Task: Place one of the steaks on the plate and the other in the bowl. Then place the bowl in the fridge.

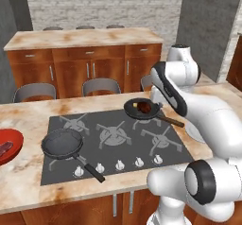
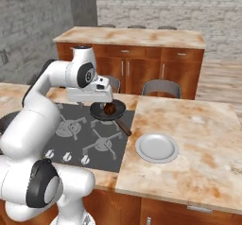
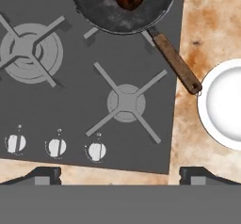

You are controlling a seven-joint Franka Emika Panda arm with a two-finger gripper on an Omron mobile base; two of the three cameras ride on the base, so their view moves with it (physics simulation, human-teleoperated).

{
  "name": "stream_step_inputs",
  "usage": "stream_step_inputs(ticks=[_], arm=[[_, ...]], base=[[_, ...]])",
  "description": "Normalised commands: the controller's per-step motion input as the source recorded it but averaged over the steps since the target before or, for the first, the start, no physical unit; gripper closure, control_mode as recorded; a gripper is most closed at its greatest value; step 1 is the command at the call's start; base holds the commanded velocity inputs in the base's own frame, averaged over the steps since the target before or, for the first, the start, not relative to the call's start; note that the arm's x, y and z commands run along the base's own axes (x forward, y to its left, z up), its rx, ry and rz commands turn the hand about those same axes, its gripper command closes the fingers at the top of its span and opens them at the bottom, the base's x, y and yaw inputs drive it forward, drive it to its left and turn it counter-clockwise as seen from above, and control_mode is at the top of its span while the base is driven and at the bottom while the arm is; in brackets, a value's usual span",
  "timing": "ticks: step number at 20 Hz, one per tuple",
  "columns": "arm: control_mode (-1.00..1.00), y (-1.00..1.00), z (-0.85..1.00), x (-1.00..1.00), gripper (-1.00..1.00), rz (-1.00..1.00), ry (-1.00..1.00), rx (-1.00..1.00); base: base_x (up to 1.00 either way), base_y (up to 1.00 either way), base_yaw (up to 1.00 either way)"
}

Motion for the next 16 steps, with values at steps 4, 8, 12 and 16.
stream_step_inputs(ticks=[4,8,12,16], arm=[[-1.0,-0.03,0.01,0.38,-1.0,0.06,0.0,0.0],[-1.0,-0.08,0.16,0.95,-1.0,0.08,0.02,-0.05],[-1.0,0.04,-0.07,1.0,-1.0,0.11,0.13,0.04],[-1.0,0.02,-0.25,0.97,-1.0,0.02,-0.01,0.02]], base=[[0.07,0.0,0.0],[0.0,0.0,0.0],[0.0,0.0,0.0],[0.0,0.0,0.0]])
